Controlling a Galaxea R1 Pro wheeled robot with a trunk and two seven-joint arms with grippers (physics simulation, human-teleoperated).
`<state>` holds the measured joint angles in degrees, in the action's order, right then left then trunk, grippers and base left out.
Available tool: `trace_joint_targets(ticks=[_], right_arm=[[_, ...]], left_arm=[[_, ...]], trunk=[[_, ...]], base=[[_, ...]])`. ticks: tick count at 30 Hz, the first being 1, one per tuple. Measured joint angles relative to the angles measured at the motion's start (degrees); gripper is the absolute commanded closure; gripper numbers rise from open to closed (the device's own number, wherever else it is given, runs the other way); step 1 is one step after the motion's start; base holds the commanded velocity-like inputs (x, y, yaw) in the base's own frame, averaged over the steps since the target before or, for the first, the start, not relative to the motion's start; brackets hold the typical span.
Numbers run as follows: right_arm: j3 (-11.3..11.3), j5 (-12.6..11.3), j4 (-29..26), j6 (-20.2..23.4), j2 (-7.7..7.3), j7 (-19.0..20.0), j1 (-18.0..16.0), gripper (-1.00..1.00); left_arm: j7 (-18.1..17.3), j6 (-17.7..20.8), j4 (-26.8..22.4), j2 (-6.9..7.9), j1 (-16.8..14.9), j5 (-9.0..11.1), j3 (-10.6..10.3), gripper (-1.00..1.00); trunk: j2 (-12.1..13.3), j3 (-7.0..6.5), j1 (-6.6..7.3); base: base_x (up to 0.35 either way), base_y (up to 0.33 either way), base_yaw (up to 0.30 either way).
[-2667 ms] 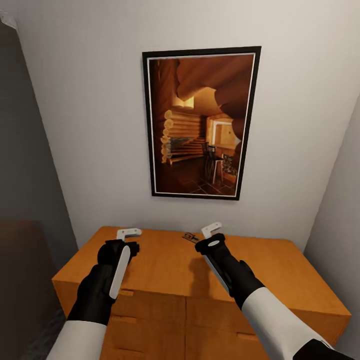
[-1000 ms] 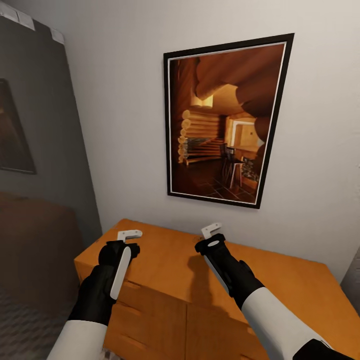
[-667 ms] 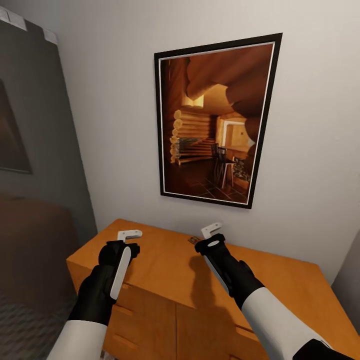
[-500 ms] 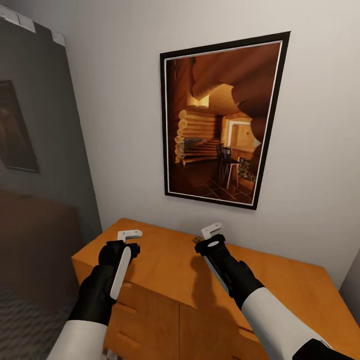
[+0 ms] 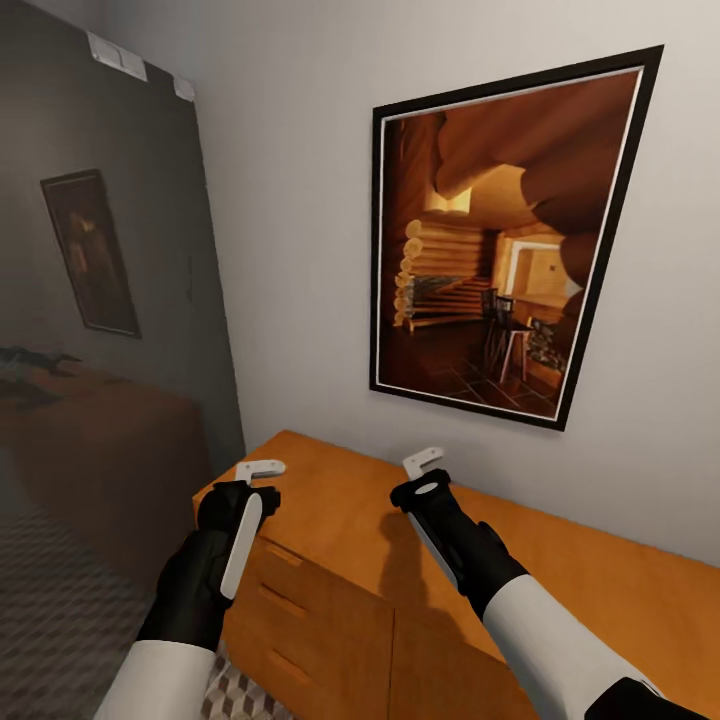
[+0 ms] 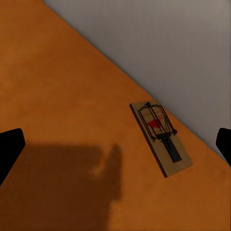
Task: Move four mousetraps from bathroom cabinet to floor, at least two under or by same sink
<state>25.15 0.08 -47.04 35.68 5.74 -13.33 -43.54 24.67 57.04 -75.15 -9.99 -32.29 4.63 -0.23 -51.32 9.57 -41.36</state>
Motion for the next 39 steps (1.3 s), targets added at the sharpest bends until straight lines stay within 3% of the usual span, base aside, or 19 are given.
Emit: trace_joint_targets(ticks=[6,8,12,16,21,30,33,36,39], right_arm=[[-0.04,0.02,-0.01,0.09,-0.43,0.09,0.0,-1.0],[-0.14,0.06,-0.01,0.05,-1.66,0.6,0.0,-1.0],[-0.33,0.22,0.0,-0.09,-4.28,5.84,0.0,-1.0],[-0.35,0.45,-0.07,-0.12,-5.49,8.54,0.0,-1.0],[-0.07,0.56,-0.09,-0.14,-5.87,9.57,0.0,-1.0],[-0.13,0.16,-0.09,-0.21,-5.92,10.5,0.0,-1.0],[-0.35,0.12,-0.07,-0.21,-6.16,13.9,0.0,-1.0],[-0.53,0.29,-0.16,-0.25,-7.38,17.94,0.0,-1.0],[-0.63,0.4,-0.54,-0.3,-8.24,19.45,-0.03,-1.0]], left_arm=[[-0.02,-0.02,0.05,0.0,-0.01,-0.01,-0.01,1.0],[0.0,-0.07,0.05,0.0,0.0,0.0,-0.01,1.0],[-0.01,-0.09,0.11,0.0,0.0,-0.01,-0.01,1.0],[-0.02,-0.13,0.53,0.0,0.0,0.01,-0.05,1.0],[-0.04,-0.18,2.17,-0.01,-0.01,0.09,-1.38,1.0],[-0.04,-0.2,2.33,-0.01,-0.01,0.08,-1.64,1.0],[-0.1,-0.24,2.33,-0.01,-0.01,0.1,-1.71,1.0],[-0.18,-0.26,2.33,-0.01,-0.01,0.14,-1.75,1.0],[-0.21,-0.27,2.33,-0.01,-0.01,0.17,-2.27,1.0]], trunk=[[0.0,0.0,0.0],[0.0,0.0,0.01],[0.0,0.0,0.02],[0.0,0.0,0.01],[0.0,0.0,0.0],[0.0,0.0,0.0],[0.0,0.0,0.0],[0.0,0.0,0.0],[0.0,0.0,0.0]], base=[[0.015,-0.038,0.02],[0.143,-0.225,0.002],[0.172,-0.247,0.001],[0.118,-0.151,0.0],[0.011,-0.014,0.0],[0.001,-0.001,0.0],[0.0,0.0,0.0],[0.0,0.0,0.0],[0.0,0.0,0.0]])
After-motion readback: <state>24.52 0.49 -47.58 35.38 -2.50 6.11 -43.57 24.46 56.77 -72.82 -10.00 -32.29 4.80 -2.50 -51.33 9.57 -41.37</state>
